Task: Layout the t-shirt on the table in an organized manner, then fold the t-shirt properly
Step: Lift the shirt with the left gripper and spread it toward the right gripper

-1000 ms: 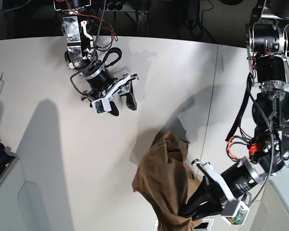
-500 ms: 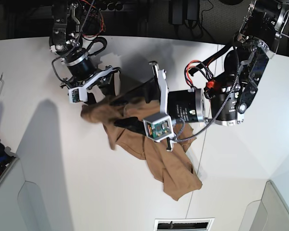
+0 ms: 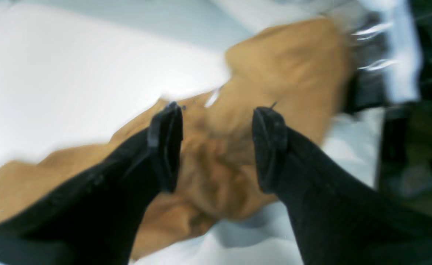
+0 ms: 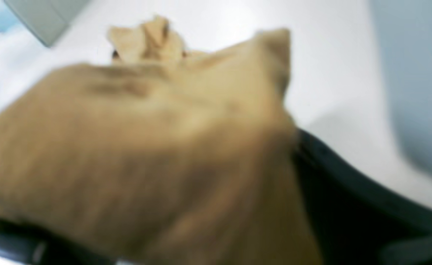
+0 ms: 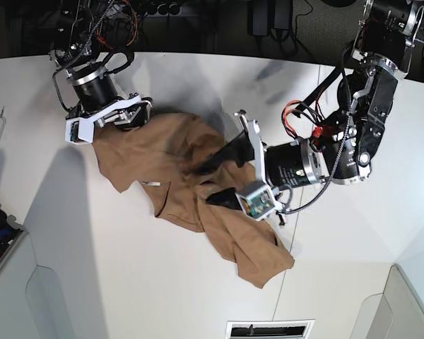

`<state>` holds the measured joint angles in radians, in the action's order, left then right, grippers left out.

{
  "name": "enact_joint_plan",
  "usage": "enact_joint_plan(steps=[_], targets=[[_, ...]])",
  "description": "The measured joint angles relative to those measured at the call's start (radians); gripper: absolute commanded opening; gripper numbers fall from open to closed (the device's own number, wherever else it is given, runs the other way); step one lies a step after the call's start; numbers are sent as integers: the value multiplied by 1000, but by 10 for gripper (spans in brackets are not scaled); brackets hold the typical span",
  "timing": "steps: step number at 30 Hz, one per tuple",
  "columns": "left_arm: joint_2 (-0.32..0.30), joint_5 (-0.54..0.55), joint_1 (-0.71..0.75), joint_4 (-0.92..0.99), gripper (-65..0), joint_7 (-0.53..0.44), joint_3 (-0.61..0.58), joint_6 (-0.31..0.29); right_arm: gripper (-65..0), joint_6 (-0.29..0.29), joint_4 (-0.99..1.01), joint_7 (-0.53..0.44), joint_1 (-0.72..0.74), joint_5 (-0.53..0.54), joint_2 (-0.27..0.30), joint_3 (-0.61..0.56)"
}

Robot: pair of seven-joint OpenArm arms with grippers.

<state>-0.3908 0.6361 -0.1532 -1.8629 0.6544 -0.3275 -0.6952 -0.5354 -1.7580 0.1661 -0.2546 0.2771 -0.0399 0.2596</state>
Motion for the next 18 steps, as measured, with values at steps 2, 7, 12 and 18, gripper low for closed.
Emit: enact_joint_plan(steps=[2,7,12,18], targets=[[0,0,-1,94,-318,-55,19,2,-301,0,-37,23,0,3,-5,0],[11,-3,-29,331,-318,-138,19,5,-301,0,-72,42,3,3,-5,0],[51,-3,-41,464,-318,-138,19,6,-301,0,-72,97,3,-61,4,0],[116,-82,-41,512,-318,-158,19,6,-301,4,-72,108,-46,-84,51,59]])
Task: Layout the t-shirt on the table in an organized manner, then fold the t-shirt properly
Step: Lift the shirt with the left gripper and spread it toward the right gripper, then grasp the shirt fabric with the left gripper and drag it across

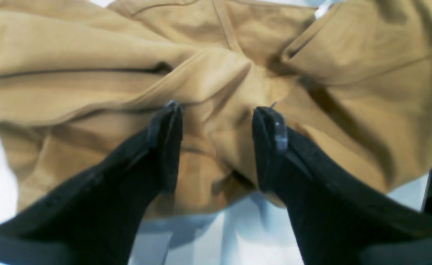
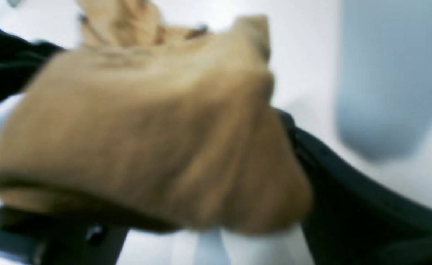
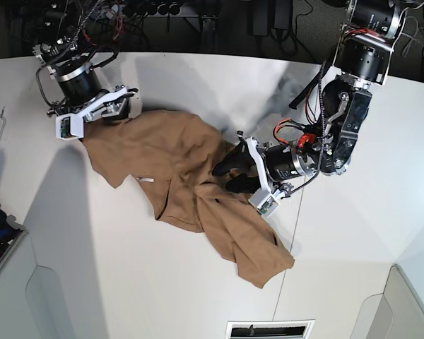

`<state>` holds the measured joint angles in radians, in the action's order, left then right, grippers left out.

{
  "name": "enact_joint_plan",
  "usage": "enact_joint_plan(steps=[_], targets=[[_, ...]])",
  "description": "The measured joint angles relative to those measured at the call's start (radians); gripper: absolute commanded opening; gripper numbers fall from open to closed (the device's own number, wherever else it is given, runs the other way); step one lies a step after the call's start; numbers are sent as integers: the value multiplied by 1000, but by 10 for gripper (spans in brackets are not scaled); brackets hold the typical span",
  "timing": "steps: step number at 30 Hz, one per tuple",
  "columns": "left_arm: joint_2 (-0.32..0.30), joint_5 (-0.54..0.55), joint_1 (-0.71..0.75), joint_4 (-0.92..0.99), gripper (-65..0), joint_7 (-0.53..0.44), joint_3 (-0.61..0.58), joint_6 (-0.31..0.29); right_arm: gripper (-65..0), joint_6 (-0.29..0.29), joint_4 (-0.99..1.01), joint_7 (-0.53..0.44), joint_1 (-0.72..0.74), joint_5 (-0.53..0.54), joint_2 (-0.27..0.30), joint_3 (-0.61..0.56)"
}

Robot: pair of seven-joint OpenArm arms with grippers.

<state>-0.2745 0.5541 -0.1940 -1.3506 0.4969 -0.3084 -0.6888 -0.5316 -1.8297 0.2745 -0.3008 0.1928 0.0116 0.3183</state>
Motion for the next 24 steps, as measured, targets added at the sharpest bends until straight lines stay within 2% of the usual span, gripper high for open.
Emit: enact_joint_plan(steps=[6,8,12,16,20,24], targets=[[16,-80,0,34,-319,-4,0,1,-301,-4,0,0,-46,92,4,61],[16,-103,0,34,-319,-4,0,31,-301,-5,0,0,-51,107,4,68],[6,-140,0,34,-319,-6,1,30,-301,-4,-2,0,-50,215,4,90],[-37,-142,0,36,-319,-26,1,35,-301,-5,-24,4,-49,213,2,136],[-62,-139,0,44,-319,-34,2,75,-301,-7,-43,4,-41,213,2,199],[-63,-138,3,44,-319,-34,2,75,-301,-3,-43,4,-32,104,2,226]])
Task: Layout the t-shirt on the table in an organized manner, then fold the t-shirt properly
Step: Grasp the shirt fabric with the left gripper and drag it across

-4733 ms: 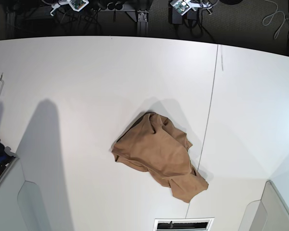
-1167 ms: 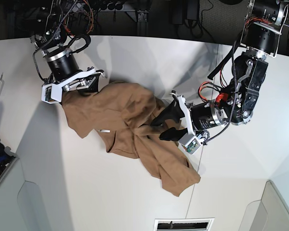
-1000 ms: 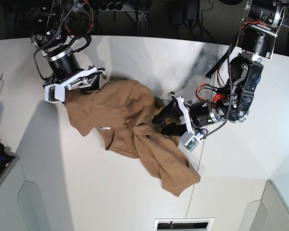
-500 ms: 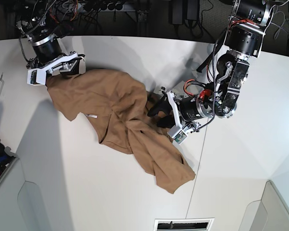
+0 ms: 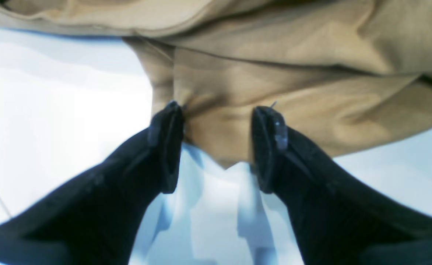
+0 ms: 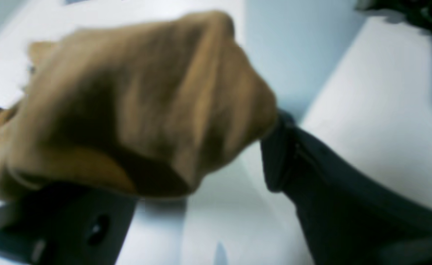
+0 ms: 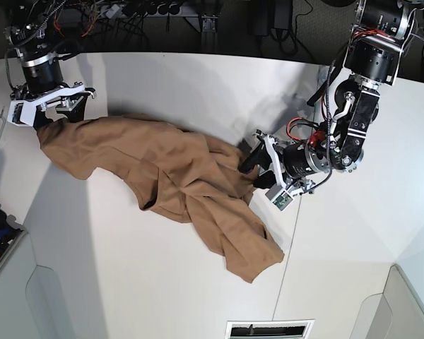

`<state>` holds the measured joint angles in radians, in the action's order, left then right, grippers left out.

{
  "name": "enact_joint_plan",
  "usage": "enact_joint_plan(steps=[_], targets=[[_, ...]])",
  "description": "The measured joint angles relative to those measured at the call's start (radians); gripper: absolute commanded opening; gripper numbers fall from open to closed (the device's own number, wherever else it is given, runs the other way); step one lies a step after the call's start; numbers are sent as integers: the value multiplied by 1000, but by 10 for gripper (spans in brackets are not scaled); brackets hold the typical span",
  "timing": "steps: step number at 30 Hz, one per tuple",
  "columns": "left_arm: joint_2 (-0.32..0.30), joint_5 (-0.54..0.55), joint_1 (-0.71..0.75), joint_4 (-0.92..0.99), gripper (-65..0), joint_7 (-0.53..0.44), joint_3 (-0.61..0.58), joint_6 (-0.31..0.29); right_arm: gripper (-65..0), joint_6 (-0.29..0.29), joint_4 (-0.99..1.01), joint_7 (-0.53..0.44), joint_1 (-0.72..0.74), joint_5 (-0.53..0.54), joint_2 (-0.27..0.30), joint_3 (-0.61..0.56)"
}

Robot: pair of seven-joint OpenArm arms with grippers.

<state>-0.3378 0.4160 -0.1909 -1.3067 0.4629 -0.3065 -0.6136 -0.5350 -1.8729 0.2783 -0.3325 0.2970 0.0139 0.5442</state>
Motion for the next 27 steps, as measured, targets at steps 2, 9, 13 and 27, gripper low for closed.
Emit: enact_joint_plan(steps=[2,9,13,27], targets=[[-3,-2,0,0,-319,0,0,0,-301,32,0,0,0,-23,0,0],[-26,-58,0,0,-319,-4,0,55,-301,64,0,0,0,-73,48,18],[-42,-60,-1,0,-319,-4,0,85,-301,64,0,-1,0,-10,97,60],[75,135,-4,-10,-319,-7,5,-72,-301,-4,65,30,0,-2,89,-153]])
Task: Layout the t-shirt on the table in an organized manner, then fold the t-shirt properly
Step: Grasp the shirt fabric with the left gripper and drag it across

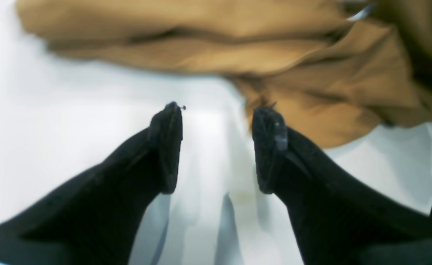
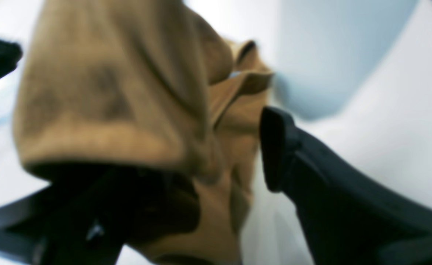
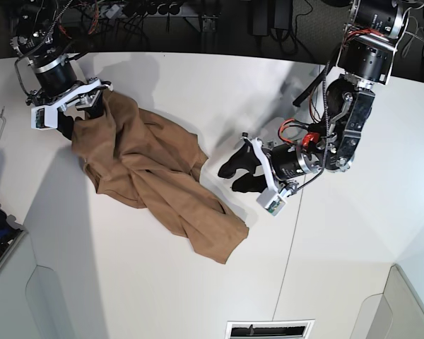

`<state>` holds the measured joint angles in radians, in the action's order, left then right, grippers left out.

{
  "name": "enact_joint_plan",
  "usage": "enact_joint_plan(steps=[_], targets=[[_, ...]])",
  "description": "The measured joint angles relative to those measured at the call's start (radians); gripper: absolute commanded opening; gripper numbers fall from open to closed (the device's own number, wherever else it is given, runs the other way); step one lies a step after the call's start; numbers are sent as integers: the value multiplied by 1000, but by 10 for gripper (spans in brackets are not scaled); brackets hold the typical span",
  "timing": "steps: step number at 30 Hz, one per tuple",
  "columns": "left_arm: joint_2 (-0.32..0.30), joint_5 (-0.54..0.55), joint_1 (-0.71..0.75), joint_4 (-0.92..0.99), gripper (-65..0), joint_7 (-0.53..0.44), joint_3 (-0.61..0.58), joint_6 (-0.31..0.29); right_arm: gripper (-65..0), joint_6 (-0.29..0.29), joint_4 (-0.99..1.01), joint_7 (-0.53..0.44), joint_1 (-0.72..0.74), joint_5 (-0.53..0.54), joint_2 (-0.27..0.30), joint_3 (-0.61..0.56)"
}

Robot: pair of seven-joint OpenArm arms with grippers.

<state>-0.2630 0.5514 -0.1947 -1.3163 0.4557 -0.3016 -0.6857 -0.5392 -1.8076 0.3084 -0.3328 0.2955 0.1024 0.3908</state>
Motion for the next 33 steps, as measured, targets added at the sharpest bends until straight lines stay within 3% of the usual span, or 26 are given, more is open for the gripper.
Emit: enact_joint_plan(steps=[3,6,13,16,17,20,22,28,33], targets=[[55,-94,-6,9,-319,-56,0,1,-301,0,0,-1,1,0,-5,-5],[103,-133,-54,93,-319,-61,0,74,-303,0,2,0,0,-1,-19,-4],[181,-164,-175,363,-319,-104,3,72,-303,0,8,0,-1,-13,-36,-4],[191,-200,-202,415,-322,-143,2,72,-303,0,8,0,-2,39,-37,-4],[188,-208,-201,420,-344,-167,2,72,-303,0,8,0,-2,52,-40,-4],[183,-234,-198,433,-515,-184,2,71,-303,0,8,0,-1,55,-47,-6],[179,-241,-201,437,-580,-185,3,72,-303,-5,8,2,-1,60,-47,-6],[174,-283,-199,437,-613,-217,3,107,-303,-23,-19,31,-26,123,-48,-7],[118,-278,-202,435,-641,-237,2,162,-303,-30,-140,34,-72,126,-47,-7]])
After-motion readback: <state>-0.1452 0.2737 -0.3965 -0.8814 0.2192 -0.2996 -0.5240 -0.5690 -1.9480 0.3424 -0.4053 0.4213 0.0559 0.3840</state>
